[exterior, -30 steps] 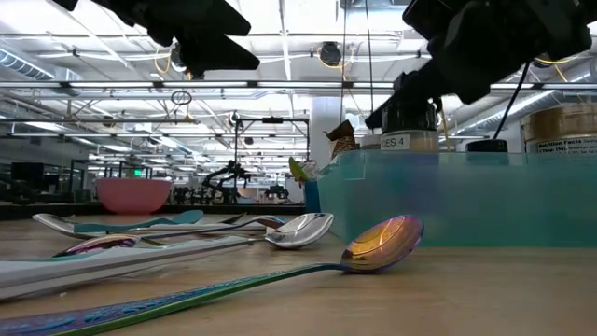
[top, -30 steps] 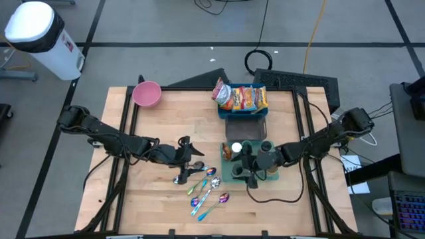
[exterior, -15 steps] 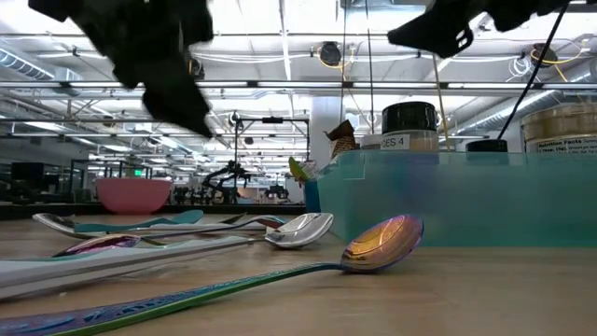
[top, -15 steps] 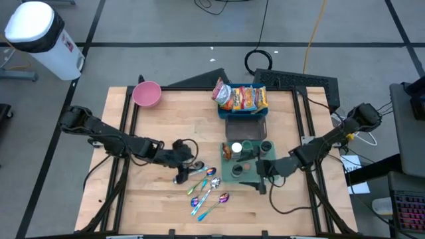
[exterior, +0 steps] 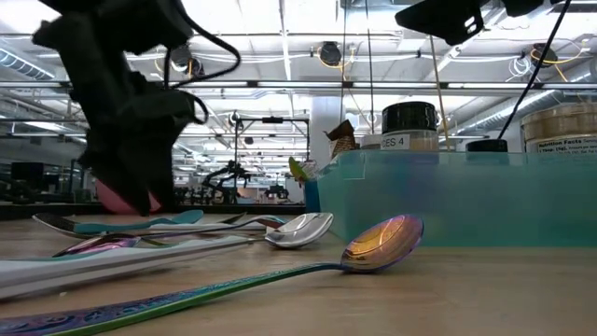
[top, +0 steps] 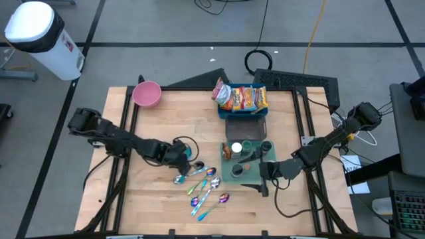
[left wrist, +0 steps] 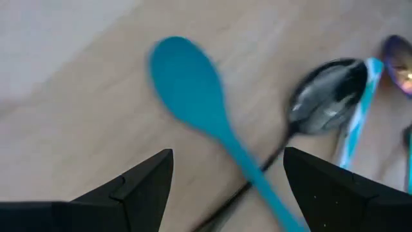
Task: Pick & Place Food Item
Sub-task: Put the blue baby spoon into the black bin
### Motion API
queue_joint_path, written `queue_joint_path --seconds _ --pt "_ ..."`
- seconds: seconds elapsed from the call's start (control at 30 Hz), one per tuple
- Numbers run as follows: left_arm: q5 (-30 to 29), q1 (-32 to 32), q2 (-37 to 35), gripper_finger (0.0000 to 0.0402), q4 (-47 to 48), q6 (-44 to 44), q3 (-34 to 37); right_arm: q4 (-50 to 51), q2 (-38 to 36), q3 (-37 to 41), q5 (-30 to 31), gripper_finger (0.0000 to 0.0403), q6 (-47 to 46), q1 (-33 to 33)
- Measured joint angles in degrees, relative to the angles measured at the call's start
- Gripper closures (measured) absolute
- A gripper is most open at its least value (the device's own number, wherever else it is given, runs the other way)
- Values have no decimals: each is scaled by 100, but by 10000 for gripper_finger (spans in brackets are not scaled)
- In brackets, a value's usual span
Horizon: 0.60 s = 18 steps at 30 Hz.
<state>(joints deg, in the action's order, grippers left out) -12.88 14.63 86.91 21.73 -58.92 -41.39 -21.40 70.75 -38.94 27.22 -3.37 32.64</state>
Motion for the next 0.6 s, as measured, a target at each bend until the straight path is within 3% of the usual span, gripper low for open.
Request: queue_joint_path --seconds 0.37,0.47,0.6 --pt "316 -352 590 116 -94 -63 -32 -23 1 0 0 10 1 -2" --pt "330 -391 573 154 -70 -244 -17 -21 1 0 0 10 1 -2" --pt "284 -395 575 233 3 -320 -7 -21 1 0 0 10 1 -2"
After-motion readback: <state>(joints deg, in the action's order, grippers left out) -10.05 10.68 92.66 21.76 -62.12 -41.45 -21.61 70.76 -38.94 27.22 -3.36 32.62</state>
